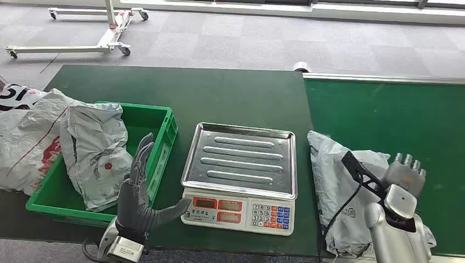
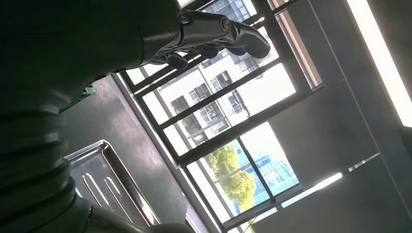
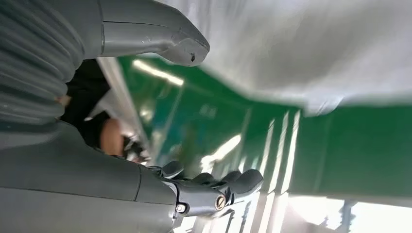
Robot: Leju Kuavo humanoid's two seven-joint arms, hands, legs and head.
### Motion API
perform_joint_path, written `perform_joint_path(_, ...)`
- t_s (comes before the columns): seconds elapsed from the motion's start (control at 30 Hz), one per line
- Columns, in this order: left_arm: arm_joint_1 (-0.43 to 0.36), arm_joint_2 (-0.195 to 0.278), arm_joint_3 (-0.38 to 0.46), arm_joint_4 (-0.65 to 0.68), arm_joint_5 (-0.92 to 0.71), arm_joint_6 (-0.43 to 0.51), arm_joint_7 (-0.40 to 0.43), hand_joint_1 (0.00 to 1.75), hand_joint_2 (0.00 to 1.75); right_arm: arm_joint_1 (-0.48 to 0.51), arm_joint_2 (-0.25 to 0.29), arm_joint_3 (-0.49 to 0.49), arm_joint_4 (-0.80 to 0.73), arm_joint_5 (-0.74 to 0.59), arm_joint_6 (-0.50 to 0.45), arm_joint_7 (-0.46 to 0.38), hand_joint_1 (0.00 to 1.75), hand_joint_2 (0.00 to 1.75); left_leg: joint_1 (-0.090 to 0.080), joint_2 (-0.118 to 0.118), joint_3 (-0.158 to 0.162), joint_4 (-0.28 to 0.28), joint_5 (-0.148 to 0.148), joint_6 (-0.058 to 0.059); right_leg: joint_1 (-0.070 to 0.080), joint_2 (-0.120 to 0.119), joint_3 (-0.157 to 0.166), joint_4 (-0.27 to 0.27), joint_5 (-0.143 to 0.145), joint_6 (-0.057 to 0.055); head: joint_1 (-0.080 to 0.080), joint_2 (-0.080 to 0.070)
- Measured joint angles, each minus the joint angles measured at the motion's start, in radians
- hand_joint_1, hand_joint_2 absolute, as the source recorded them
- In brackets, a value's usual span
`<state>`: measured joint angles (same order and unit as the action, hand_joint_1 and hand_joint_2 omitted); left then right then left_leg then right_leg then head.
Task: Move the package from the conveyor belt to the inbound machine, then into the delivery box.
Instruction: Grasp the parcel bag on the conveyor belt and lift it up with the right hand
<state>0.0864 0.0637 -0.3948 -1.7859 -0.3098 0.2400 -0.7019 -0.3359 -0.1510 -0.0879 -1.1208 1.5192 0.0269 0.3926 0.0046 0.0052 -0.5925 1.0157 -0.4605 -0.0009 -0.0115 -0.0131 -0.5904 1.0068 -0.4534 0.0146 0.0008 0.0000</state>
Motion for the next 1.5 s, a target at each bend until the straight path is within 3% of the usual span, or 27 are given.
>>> perform_joint_path(0.27,0.004,0.004,0.000,0.002,-0.001,0.034,0.000,0.00,1.75,-0.079,0.050,0.000,0.215,-0.021,-0.017,-0.170,0.00,1.75,0.000,-0.001,0.000,0.000,0.000,0.000,0.000,-0.001,0.000,0.000,0.000,0.000,0.000,0.000)
perform_joint_path(0.6,0.004,-0.001,0.000,0.002,-0.015,-0.010,0.000,0.00,1.75,-0.087,0.064,0.001,0.267,-0.032,0.044,-0.203,0.00,1.75,0.000,-0.001,0.000,0.000,0.000,0.000,0.000,-0.001,0.000,0.000,0.000,0.000,0.000,0.000)
perform_joint_path(0.67,0.002,-0.002,0.000,0.002,-0.013,-0.014,0.000,0.00,1.75,-0.083,0.064,0.011,0.269,-0.043,0.078,-0.275,0.00,1.75,0.000,-0.001,0.000,0.000,0.000,0.000,0.000,-0.001,0.000,0.000,0.000,0.000,0.000,0.000)
perform_joint_path(0.73,-0.002,-0.002,0.000,0.002,-0.004,-0.017,0.000,0.00,1.75,-0.073,0.061,0.035,0.269,-0.072,0.115,-0.411,0.00,1.75,0.001,0.000,0.000,0.000,0.000,-0.001,0.001,0.000,0.000,0.000,0.000,0.000,0.000,0.000)
perform_joint_path(0.8,-0.005,-0.001,0.000,0.003,0.004,-0.018,0.000,0.00,1.75,-0.066,0.054,0.059,0.268,-0.098,0.132,-0.511,0.13,1.75,0.001,0.004,0.002,0.000,-0.001,-0.002,0.001,0.003,-0.001,0.000,0.000,-0.001,0.000,0.000)
perform_joint_path(0.87,-0.008,0.000,0.000,0.003,0.007,-0.019,0.000,0.00,1.75,-0.063,0.048,0.072,0.268,-0.109,0.137,-0.544,1.00,1.75,0.001,0.009,0.003,0.000,-0.002,-0.003,0.002,0.008,-0.001,0.000,0.001,-0.002,0.000,0.000)
perform_joint_path(0.93,-0.011,0.001,0.000,0.003,0.009,-0.020,0.000,0.00,1.75,-0.056,0.043,0.084,0.262,-0.125,0.138,-0.569,1.75,1.75,0.002,0.011,0.004,0.000,-0.003,-0.004,0.003,0.010,-0.001,0.000,0.001,-0.003,0.000,0.000)
perform_joint_path(1.07,-0.015,0.006,0.000,0.002,0.013,-0.021,0.000,0.00,1.75,-0.027,0.026,0.115,0.213,-0.178,0.141,-0.622,1.75,1.75,0.005,0.015,0.006,-0.001,-0.005,-0.008,0.004,0.015,-0.001,0.000,0.001,-0.006,0.000,0.000)
perform_joint_path(1.33,-0.014,0.012,0.000,-0.004,0.015,-0.024,0.000,0.00,1.75,0.028,-0.005,0.167,0.102,-0.240,0.146,-0.606,1.75,1.75,0.008,0.018,0.010,-0.005,-0.006,-0.011,0.006,0.018,0.000,0.000,-0.001,-0.011,0.000,0.000)
perform_joint_path(1.43,-0.009,0.012,0.000,-0.010,0.005,-0.018,0.000,0.00,1.75,0.040,-0.010,0.183,0.072,-0.232,0.096,-0.571,1.75,1.75,0.008,0.018,0.010,-0.006,-0.006,-0.012,0.006,0.018,0.000,0.000,-0.002,-0.012,0.000,0.000)
perform_joint_path(1.5,0.005,0.012,0.002,-0.022,-0.008,-0.013,0.000,0.00,1.75,0.049,-0.008,0.192,0.039,-0.187,0.013,-0.502,1.75,1.75,0.008,0.018,0.010,-0.006,-0.006,-0.013,0.006,0.018,0.000,0.001,-0.002,-0.012,0.000,0.000)
